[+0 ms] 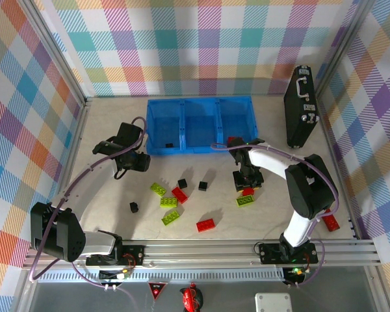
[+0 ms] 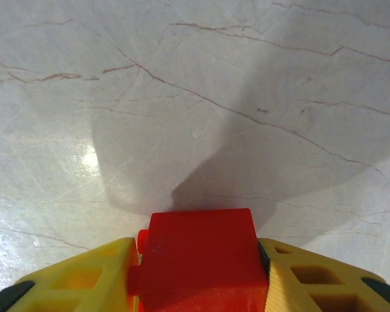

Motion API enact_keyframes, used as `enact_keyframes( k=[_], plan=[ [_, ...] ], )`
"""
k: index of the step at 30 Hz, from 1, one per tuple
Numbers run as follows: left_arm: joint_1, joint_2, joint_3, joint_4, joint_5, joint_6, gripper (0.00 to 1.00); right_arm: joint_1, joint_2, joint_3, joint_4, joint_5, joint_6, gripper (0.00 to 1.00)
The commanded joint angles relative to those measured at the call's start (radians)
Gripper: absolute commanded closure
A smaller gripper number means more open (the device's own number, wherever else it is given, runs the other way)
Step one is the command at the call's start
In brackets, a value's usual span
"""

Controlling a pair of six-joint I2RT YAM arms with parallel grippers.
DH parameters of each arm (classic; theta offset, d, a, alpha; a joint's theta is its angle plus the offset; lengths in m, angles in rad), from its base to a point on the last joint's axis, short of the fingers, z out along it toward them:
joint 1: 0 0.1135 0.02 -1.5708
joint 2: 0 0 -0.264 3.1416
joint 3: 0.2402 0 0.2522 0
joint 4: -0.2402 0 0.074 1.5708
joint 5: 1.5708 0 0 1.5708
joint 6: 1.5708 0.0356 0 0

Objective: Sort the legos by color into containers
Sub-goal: Pick up the lego from the bottom-center of the table, then place the lego in the container.

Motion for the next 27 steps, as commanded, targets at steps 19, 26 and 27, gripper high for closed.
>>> enact_keyframes(
  k=[19, 26, 27],
  plan=[
    [-0.001, -0.059, -0.013, 0.032, 0.011, 0.024, 0.54, -0.071, 0.078, 0.39, -0.121, 0.003, -0.026, 0.55],
    [-0.001, -0.052, -0.006, 0.036, 0.031, 0.026, 0.54, -0.114, 0.181, 0.587, -0.176, -0.008, -0.047, 0.54],
    [-0.001, -0.05, -0.005, 0.036, 0.035, 0.026, 0.54, -0.122, 0.198, 0.615, -0.184, -0.012, -0.048, 0.54]
  ],
)
